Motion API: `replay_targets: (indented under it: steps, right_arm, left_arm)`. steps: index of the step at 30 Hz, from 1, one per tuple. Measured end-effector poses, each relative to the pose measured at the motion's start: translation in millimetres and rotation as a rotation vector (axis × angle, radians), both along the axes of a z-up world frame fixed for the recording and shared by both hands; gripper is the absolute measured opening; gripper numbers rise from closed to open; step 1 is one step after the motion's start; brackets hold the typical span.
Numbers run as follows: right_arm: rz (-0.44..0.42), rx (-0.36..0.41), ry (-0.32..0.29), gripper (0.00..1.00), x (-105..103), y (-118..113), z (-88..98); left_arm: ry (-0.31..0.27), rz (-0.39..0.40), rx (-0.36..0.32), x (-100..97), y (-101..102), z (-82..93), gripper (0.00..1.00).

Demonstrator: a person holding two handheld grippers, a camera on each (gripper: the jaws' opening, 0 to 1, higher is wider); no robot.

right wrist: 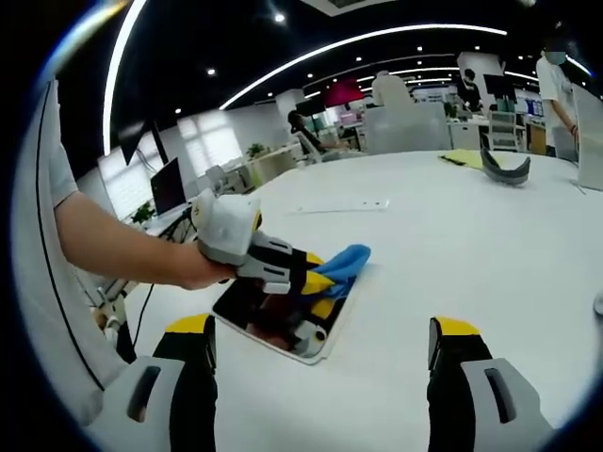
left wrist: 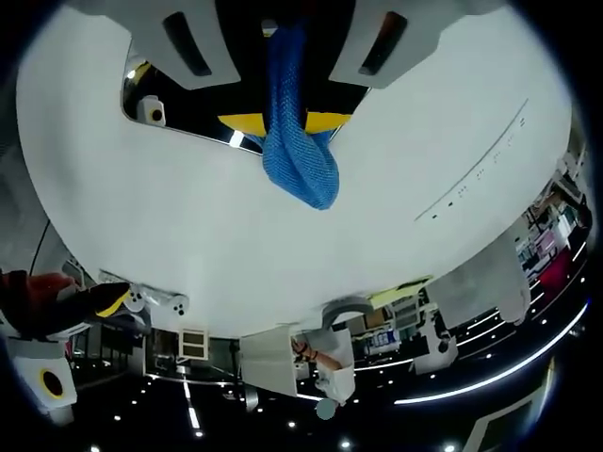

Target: Wipe the mirror surface with the cleaning cloth until all visible marks leave the cleaned area.

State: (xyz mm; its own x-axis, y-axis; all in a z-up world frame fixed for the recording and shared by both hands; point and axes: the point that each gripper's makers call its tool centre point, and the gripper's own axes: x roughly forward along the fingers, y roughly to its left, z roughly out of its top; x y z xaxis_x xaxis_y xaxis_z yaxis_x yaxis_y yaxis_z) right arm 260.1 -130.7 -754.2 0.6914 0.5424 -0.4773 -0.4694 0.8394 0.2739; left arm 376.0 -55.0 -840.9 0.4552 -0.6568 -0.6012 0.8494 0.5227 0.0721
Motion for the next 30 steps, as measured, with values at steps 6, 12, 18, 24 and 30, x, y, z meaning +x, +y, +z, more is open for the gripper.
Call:
replay_targets:
  steps: [6, 12, 18, 24, 30]
  right_arm:
    - [-0.003, 0.001, -0.005, 0.93, -3.5, 1.5, 3.7]
    - [0.015, 0.000, -0.003, 0.93, -10.1, 3.8, 2.8]
    - [0.036, -0.006, -0.003, 0.93, -14.8, 3.5, 3.5]
    - [0.054, -0.005, -0.007, 0.93, -17.5, 0.4, 9.1]
    - [0.104, -0.013, 0.006, 0.93, -27.1, 0.5, 17.0]
  left_arm:
    - [0.006, 0.010, -0.002, -1.6, -1.0, 0.5, 0.10]
    - [-0.010, 0.000, 0.008, -5.1, -2.6, 0.6, 0.10]
    - [0.005, -0.008, 0.007, -13.2, -4.5, 0.4, 0.10]
    - [0.036, 0.035, -0.055, -16.8, -5.2, -0.6, 0.10]
    - [0.033, 0.076, -0.081, -17.8, -4.0, -0.2, 0.11]
